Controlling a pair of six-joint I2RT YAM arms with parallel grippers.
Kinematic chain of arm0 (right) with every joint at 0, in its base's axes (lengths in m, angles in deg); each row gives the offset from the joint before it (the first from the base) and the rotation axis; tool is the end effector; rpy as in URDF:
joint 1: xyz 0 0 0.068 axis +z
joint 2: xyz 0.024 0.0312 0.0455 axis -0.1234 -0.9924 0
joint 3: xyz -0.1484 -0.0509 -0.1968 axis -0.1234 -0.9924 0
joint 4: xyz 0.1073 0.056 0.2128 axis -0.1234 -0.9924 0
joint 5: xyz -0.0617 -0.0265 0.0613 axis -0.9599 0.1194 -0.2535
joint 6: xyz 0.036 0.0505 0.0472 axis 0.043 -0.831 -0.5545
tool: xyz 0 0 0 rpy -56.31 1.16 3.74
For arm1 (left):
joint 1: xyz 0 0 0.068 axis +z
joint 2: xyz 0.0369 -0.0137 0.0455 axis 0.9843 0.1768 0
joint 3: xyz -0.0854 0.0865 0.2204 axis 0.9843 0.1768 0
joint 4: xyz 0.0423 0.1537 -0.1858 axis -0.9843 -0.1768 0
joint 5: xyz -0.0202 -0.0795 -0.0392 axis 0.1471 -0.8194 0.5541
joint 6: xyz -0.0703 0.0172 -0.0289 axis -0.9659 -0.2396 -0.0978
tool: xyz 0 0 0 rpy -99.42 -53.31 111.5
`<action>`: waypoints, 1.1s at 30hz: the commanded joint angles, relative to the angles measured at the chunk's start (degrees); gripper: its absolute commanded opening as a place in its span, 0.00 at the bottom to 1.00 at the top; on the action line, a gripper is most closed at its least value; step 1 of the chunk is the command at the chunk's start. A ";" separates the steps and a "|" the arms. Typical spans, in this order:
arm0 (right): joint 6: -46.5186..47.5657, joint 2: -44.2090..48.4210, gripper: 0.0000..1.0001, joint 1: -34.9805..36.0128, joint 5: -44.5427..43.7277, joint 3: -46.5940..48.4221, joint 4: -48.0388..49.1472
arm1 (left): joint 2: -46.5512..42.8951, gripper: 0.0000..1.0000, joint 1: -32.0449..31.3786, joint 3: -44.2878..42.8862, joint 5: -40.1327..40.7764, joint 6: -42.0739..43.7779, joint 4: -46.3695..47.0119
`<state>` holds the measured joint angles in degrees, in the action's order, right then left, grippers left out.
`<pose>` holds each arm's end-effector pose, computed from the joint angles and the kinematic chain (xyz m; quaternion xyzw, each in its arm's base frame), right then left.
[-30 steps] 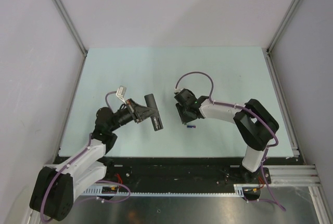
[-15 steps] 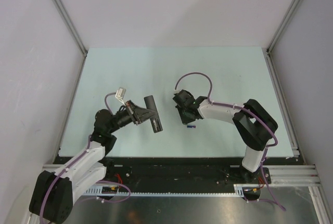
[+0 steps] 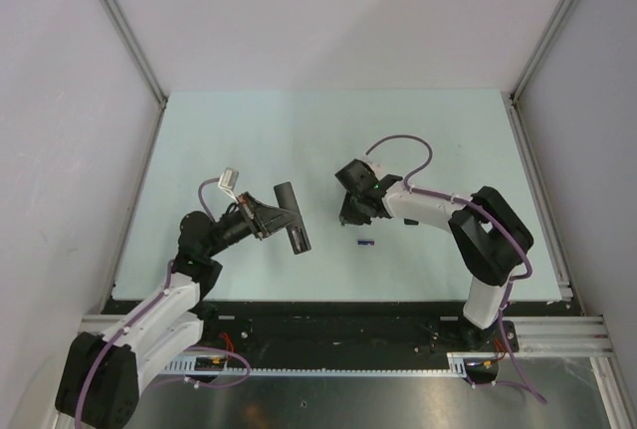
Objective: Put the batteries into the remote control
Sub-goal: Adjust the battery at the center of the board.
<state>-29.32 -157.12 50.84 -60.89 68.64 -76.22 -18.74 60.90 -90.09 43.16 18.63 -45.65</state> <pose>0.2639 0.2432 0.1343 0.0528 0.9633 0.1518 0.2148 0.1759 -0.1056 0.2287 -0.0309 0.6735 -0.6511 0.3485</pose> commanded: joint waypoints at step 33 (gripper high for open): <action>-42.70 -14.07 0.27 -3.14 -13.20 15.78 -19.90 | -2.51 0.00 0.46 -2.80 4.94 -2.49 1.57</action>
<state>-72.94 -169.21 47.76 -73.90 83.94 -91.30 -20.58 60.95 -91.67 47.18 16.94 -46.05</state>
